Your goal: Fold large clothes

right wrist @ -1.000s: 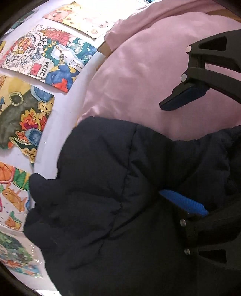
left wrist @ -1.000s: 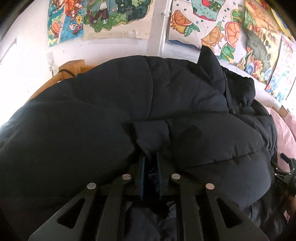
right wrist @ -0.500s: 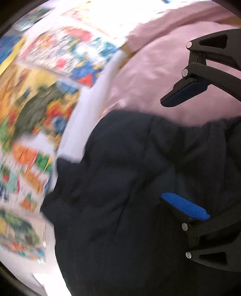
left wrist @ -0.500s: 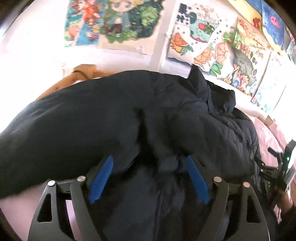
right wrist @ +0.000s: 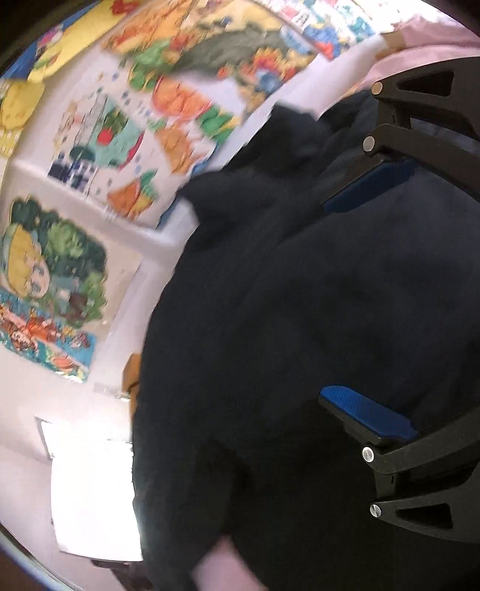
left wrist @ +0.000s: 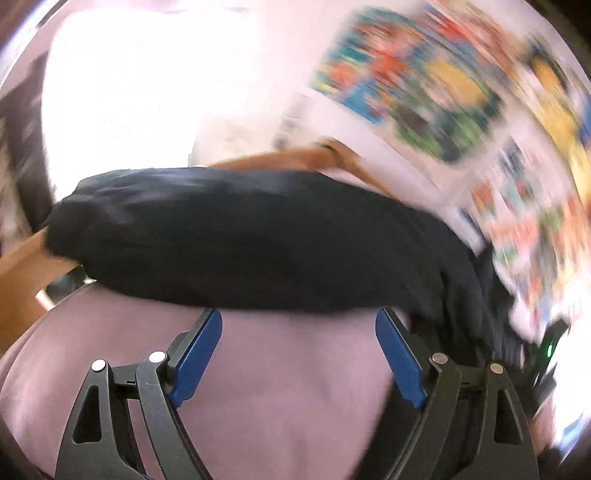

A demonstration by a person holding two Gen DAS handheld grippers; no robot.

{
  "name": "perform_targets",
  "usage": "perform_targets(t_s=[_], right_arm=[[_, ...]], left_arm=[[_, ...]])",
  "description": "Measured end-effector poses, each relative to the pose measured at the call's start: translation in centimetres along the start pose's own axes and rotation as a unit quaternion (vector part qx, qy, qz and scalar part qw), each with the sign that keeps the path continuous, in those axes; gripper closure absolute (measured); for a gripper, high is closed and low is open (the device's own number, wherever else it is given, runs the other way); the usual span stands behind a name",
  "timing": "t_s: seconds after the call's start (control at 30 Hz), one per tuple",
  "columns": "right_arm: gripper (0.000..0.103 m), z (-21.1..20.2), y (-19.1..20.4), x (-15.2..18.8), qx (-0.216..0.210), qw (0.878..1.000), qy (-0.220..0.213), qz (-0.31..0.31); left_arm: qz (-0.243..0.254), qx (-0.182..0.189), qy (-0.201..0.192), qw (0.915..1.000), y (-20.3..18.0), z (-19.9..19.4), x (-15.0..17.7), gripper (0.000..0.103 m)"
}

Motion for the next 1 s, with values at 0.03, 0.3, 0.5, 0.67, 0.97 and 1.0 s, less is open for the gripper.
perform_targets(t_s=[0.03, 0.3, 0.5, 0.67, 0.97, 1.0], right_arm=[[0.008, 0.5, 0.8, -0.5, -0.004, 1.000, -0.004, 0.002], [0.008, 5.1, 3.7, -2.5, 0.011, 1.000, -0.001, 0.018], [0.001, 6.4, 3.1, -0.8, -0.016, 0.998, -0.029, 0.059], [0.000, 6.6, 4.2, 0.2, -0.019, 0.998, -0.051, 0.040], [0.000, 8.3, 3.8, 0.8, -0.039, 0.998, -0.021, 0.055], [0.000, 8.0, 3.5, 0.7, -0.047, 0.997, -0.019, 0.061]], left_arm=[[-0.030, -0.014, -0.007, 0.9994, 1.3, -0.2, -0.1, 0.022], [-0.169, -0.038, -0.032, 0.9843, 5.3, 0.2, 1.2, 0.022], [-0.189, -0.064, -0.081, 0.9765, 6.6, -0.1, 2.1, 0.035], [-0.172, -0.082, -0.110, 0.9755, 6.0, 0.2, 1.9, 0.087], [-0.040, -0.092, -0.197, 0.9752, 0.8, -2.6, -1.9, 0.099], [-0.013, -0.092, -0.207, 0.9738, -0.4, -3.1, -2.6, 0.099]])
Point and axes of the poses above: each gripper's, at about its wrist camera, not at the fingertips, and z roughly the way its jaws point, y to its left, x to its underside, the point moved 1 cm from there along z, roughly the way its jaws point, and after that the axes turned 15 degrees about z, right-handed, at the moved point
